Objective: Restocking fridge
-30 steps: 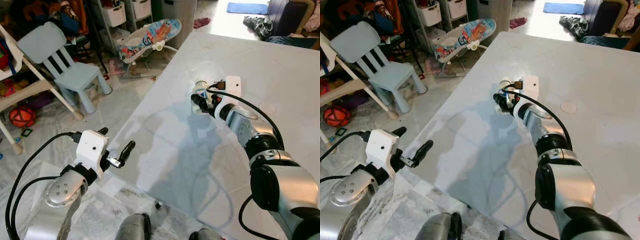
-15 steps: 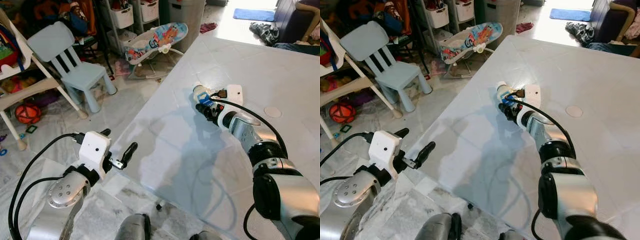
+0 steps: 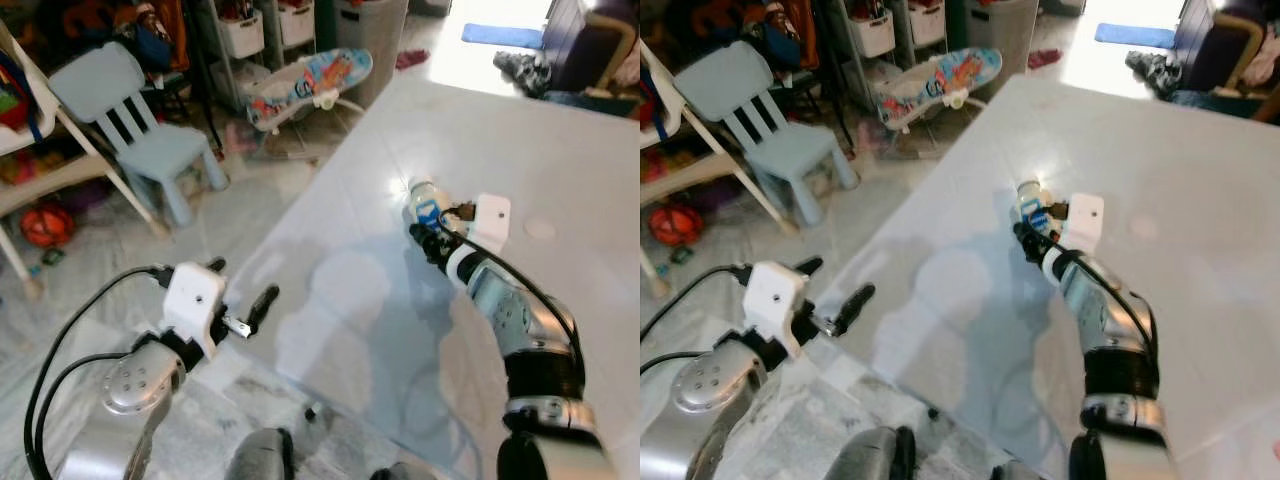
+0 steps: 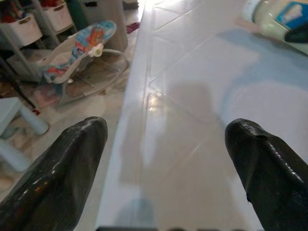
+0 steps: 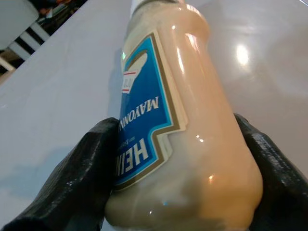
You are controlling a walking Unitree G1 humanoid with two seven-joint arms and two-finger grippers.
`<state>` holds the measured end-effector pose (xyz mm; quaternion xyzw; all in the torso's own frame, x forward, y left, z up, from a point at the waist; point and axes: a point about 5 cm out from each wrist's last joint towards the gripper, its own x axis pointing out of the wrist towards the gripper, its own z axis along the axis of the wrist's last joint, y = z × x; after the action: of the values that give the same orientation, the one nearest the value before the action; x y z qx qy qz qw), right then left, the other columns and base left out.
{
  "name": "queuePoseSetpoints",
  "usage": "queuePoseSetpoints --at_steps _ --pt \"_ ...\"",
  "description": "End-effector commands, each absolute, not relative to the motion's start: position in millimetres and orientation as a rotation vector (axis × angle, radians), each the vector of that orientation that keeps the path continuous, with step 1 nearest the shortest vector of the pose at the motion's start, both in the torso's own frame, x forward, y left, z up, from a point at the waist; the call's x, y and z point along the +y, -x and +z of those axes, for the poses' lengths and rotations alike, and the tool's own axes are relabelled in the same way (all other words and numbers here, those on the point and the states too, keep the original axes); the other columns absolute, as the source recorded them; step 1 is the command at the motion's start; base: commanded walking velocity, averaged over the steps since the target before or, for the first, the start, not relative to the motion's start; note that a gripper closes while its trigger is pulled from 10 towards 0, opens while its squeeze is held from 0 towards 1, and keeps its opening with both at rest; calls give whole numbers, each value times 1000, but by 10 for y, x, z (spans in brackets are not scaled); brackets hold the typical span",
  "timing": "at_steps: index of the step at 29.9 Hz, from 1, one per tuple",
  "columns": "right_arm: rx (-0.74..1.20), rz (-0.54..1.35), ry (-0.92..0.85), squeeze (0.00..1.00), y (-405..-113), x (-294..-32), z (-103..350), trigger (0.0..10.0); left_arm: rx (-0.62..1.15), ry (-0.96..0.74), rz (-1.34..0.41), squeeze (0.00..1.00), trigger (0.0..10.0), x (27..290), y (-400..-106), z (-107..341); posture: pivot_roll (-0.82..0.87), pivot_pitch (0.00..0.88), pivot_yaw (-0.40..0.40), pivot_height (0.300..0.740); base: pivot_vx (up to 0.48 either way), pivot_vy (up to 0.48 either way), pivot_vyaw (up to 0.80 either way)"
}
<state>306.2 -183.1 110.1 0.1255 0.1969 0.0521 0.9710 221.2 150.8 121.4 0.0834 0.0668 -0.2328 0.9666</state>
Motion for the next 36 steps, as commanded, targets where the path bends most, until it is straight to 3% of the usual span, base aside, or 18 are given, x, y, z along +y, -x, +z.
queuePoseSetpoints --at_steps 1,5,7,8,9,10,14,15,16,24,36 --pt "495 96 -248 0 -2857 -1767 969 510 132 -180 -458 0 10000 1531 -2228 1209 86 64 45 740 0 0 0" --pt "558 125 -295 0 -2425 -1591 964 1647 123 -173 -469 0 10000 1500 -2259 1206 66 61 44 740 0 0 0" --pt "617 158 -340 0 -2140 -1471 974 4941 116 -171 -479 0 10000 1489 -2287 1209 41 57 48 740 0 0 0" --pt "635 167 -350 0 -2054 -1438 987 4941 114 -170 -482 0 10000 1489 -2299 1208 38 56 49 740 0 0 0" --pt "645 167 -354 0 -1997 -1427 997 9686 112 -170 -484 0 10000 1488 -2311 1207 32 55 50 740 0 0 0" --pt "652 160 -357 0 -1956 -1432 1000 10000 110 -170 -487 0 10000 1486 -2324 1206 25 53 51 740 0 0 0" --pt "673 65 -430 0 -1883 -1548 1006 10000 101 -166 -503 0 10000 1461 -2372 1207 11 47 56 740 0 0 0" --pt "671 29 -460 533 -1884 -1581 1009 10000 97 -163 -510 0 10000 1447 -2385 1208 8 45 57 740 0 0 0" --pt "678 15 -462 1000 -1874 -1588 1011 10000 96 -162 -514 0 10000 1439 -2391 1207 6 41 57 740 0 0 0" --pt "554 38 -316 1000 -1981 -1609 1239 10000 93 -155 -541 0 10000 1396 -2398 1189 2 34 55 740 0 0 0" --pt "401 -26 -265 1000 -2136 -1699 1491 10000 101 -162 -577 0 10000 1368 -2399 1148 -6 21 57 740 0 0 0"
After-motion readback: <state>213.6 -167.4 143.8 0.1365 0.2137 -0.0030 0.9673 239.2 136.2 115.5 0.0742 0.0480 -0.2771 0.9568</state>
